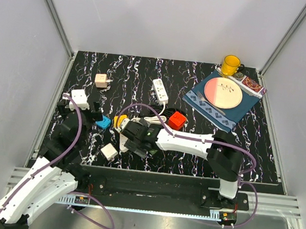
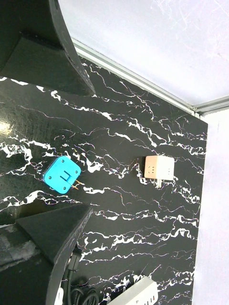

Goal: Insert the plug
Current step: Move the socket to the center of the board.

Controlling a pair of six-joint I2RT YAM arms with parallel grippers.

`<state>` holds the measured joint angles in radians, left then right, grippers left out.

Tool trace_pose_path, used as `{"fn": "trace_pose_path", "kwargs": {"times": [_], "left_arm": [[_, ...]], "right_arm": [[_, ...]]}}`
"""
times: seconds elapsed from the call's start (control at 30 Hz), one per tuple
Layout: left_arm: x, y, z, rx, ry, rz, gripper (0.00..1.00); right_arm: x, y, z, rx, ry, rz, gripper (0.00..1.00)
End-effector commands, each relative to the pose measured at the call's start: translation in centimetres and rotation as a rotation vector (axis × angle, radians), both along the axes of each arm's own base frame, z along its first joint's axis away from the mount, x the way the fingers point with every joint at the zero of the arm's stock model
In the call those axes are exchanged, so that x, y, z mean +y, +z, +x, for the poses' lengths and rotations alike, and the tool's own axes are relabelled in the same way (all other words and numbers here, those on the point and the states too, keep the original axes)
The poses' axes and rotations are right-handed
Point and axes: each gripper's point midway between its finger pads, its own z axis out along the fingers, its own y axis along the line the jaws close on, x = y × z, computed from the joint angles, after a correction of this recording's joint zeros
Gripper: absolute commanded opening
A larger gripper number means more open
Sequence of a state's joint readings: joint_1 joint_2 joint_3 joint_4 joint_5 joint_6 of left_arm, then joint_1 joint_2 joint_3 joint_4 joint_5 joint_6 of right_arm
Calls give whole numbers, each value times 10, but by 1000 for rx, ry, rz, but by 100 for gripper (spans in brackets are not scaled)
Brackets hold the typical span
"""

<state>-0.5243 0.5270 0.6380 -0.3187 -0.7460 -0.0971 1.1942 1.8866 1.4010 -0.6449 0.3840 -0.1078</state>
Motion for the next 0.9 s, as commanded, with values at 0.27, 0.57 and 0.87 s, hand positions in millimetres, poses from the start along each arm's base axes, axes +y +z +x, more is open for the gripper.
{"fn": "trace_pose_path", "kwargs": {"times": [0.27,0.57,0.87], "left_arm": [[-49,-20,7,140,-194,-128,99],[-130,-96,-29,528,-527,-347,99],[-160,-161,-54,815,-586,-412,99]], "right_arm": [[-91,-2,37,-175,-241,-119,100],[-110,41,32,-128,-286,113,100],[-112,96,29,-169,-337,397,100]]}}
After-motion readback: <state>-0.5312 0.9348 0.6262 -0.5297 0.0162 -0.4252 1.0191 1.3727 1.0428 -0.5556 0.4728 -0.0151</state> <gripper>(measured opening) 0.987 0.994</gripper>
